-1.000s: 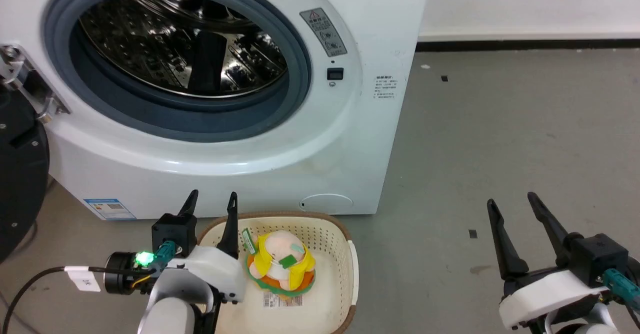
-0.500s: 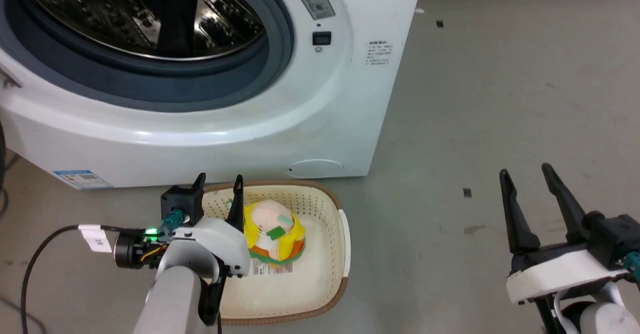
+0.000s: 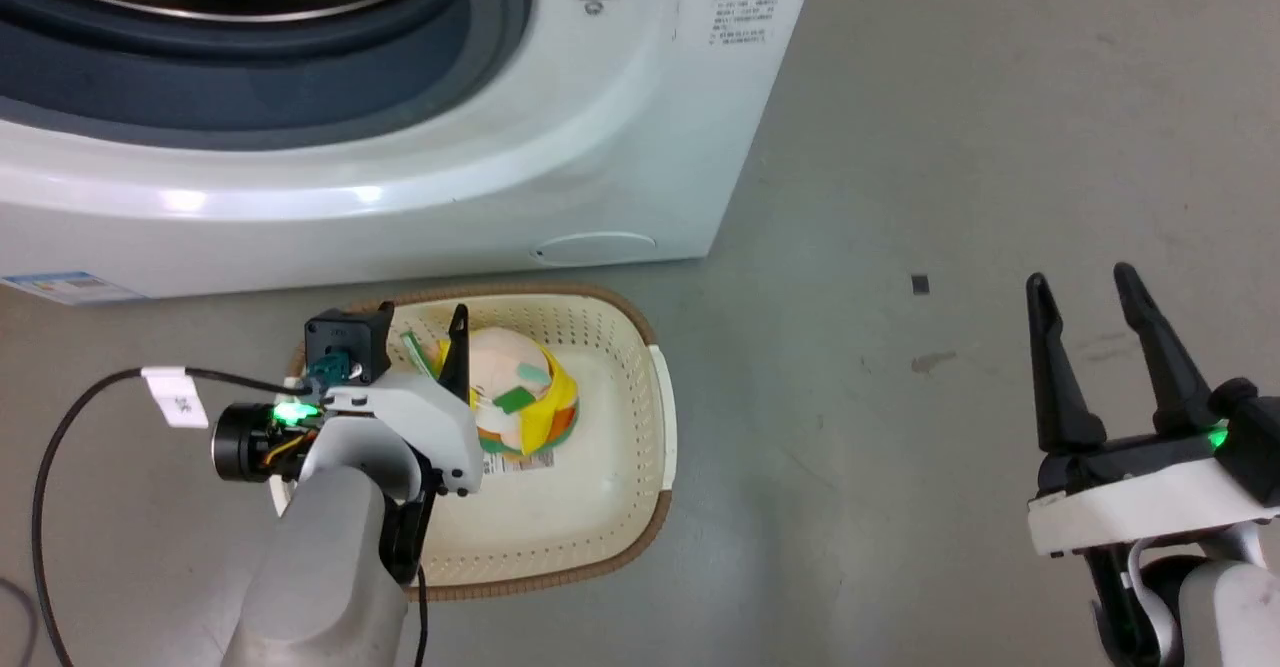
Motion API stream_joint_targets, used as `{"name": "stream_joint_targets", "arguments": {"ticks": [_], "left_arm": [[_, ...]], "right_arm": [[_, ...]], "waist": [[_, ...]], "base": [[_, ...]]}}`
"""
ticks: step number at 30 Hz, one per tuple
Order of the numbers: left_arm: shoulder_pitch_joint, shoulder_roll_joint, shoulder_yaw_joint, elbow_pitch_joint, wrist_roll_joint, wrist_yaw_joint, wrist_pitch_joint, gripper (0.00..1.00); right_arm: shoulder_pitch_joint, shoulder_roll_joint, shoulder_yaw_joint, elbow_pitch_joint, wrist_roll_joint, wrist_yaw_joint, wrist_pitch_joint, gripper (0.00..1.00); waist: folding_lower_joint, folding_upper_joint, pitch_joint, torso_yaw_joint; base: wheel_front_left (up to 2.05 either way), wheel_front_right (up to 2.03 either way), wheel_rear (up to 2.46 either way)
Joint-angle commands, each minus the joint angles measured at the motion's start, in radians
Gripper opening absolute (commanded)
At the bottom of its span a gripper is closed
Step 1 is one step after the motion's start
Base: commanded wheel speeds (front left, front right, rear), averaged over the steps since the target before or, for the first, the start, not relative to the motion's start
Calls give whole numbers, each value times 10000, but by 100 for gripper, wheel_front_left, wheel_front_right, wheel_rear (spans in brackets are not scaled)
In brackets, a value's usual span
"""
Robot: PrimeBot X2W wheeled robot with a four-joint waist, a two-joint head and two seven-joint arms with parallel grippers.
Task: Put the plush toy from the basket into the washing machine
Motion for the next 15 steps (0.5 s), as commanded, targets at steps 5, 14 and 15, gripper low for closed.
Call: {"name": "stream_joint_targets", "arguments": {"ticks": [5,14,15], "left_arm": [[-737,239,-189,654,-130,28,106,100],[-1584,469,-457,1584,-280,79,333,100],[-1669,487,-487,1687,-299,88,346,100]], "right_arm": [[-397,-1,-86,-136,269,-4,-185,100],[-715,-1,-142,-254,557,-4,-372,100],[-750,-2,-153,-267,585,-5,-393,100]], "waist": [[-1,0,829,-285],[-1,0,1734,-523],[-1,0,1823,-544]], "base": [[0,0,0],[0,0,0],[0,0,0]]}}
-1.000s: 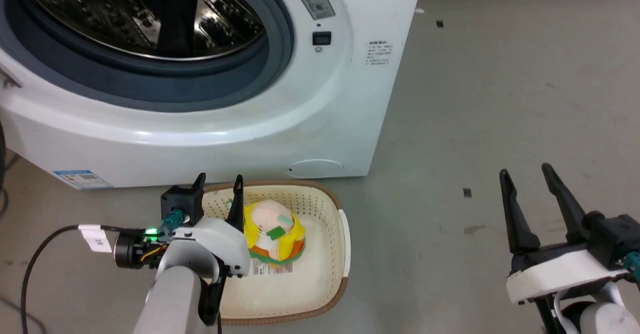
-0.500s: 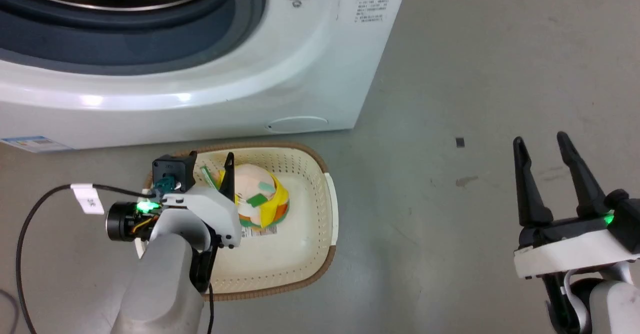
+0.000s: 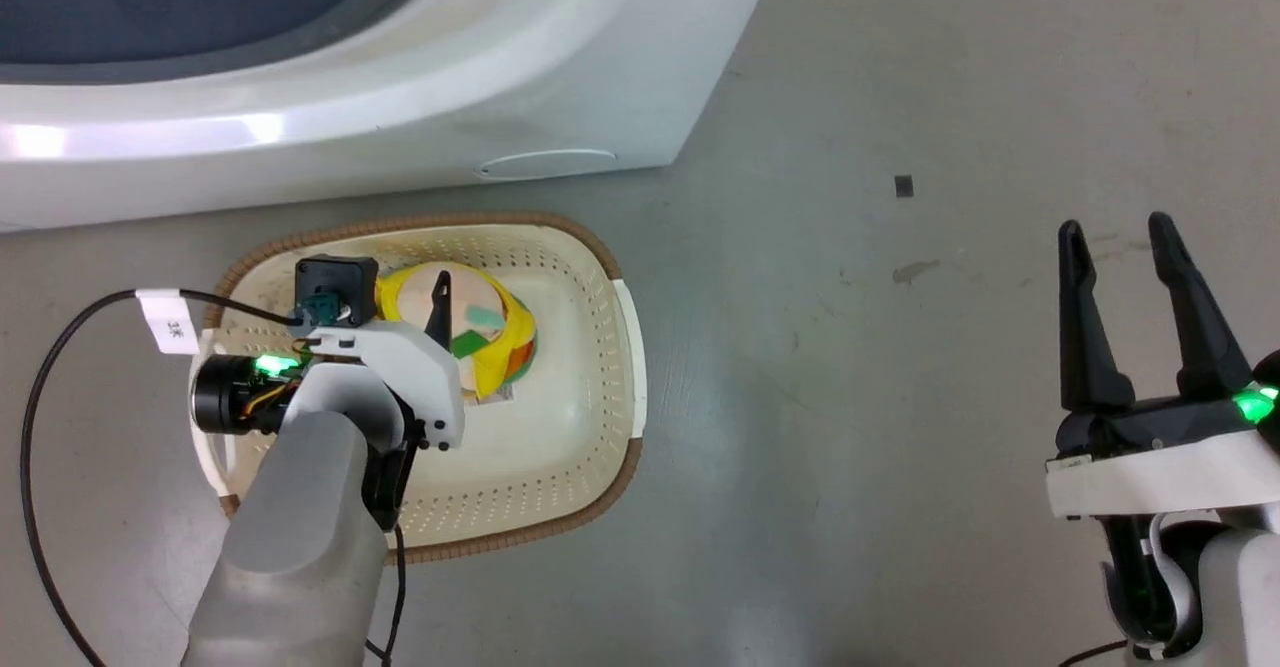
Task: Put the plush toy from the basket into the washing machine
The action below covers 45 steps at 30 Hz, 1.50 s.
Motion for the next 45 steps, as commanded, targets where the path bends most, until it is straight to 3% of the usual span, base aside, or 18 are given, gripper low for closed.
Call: {"name": "stream_joint_targets", "arguments": {"ticks": [1,18,37,38,39,45], "left_arm": [[-338,75,-57,258,-63,63,12,100],[-1765,292,-497,2009,-555,41,379,100],[-2924,508,-1164,3960,-1011,393,830,100],[-2998,507,-1241,4063,-999,396,837,75],[-3065,510,-1324,4166,-985,377,850,0],[-3400,584,-1577,4780,-1129,334,737,0]], "right_arm": [[-248,-2,-45,-88,101,-5,-97,100],[-835,-2,-227,-290,572,-6,-451,100],[-1509,-2,-477,-498,964,-7,-846,100],[-1542,-2,-496,-507,979,-7,-867,100],[-1576,-2,-514,-511,996,-7,-887,100],[-1808,-2,-566,-512,1145,-7,-1012,100]], "waist": [[-1,0,222,-86],[-1,0,1765,-411],[-1,0,3248,-581],[-1,0,3309,-582],[-1,0,3362,-584],[-1,0,3544,-614]], "base": [[0,0,0],[0,0,0],[0,0,0],[0,0,0],[0,0,0],[0,0,0]]}}
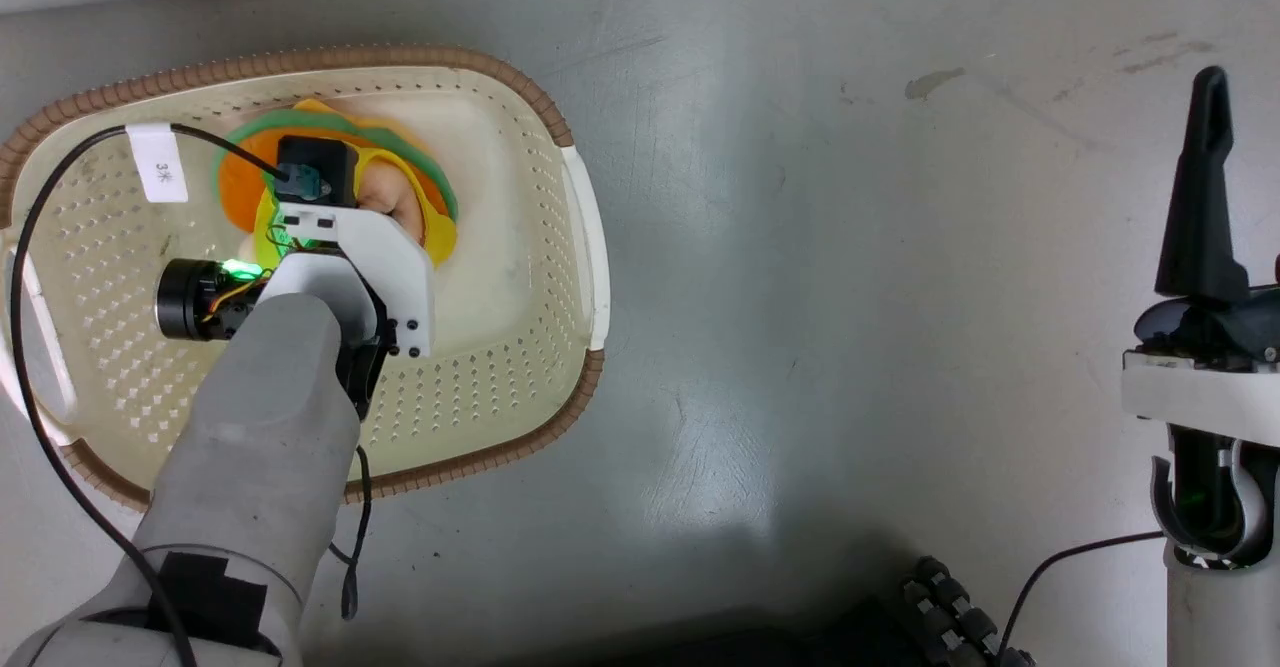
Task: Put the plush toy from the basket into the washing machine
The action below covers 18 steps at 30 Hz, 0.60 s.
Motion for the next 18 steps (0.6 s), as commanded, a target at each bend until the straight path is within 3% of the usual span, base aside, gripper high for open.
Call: {"name": "stream_joint_targets", "arguments": {"ticks": [1,7,18], "left_arm": [[1,200,-55,565,-176,37,89,0],[146,161,-138,890,-390,-32,-194,0],[1205,-426,-160,890,-746,-571,-1415,0]], "right_arm": [[-287,-2,-59,-53,115,-7,-116,100],[-288,-2,-29,125,156,-7,-182,100],[503,-2,-38,752,-274,-7,-182,100]], "waist": [[0,0,-2,-9],[0,0,-485,52],[0,0,-2826,684]], "base": [[0,0,0],[0,0,0],[0,0,0]]}}
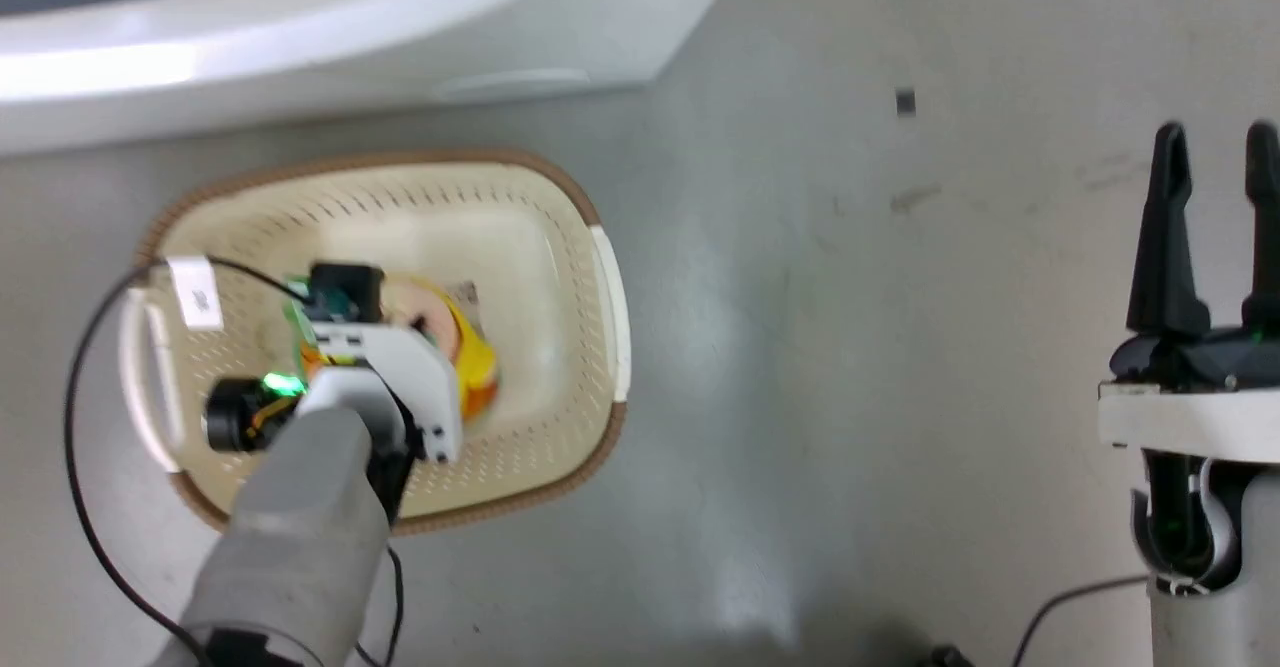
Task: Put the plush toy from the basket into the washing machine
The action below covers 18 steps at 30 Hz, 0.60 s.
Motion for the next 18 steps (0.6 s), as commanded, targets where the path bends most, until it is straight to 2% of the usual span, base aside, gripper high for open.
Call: {"name": "stream_joint_targets", "arguments": {"ticks": [1,12,18], "left_arm": [[246,-97,-35,23,-80,-115,-214,0],[1136,-567,-278,-36,-220,-553,-1318,0],[1859,-671,-328,-892,-246,-669,-1549,0]], "right_arm": [[225,-2,-43,78,-134,-7,-44,100],[1166,-2,-231,463,-573,-7,-44,100],[1825,-2,-316,642,-730,-7,-44,100]], "waist": [[0,0,-984,429],[0,0,-2965,1220],[0,0,-3988,1570]], "base": [[0,0,0],[0,0,0],[0,0,0]]}}
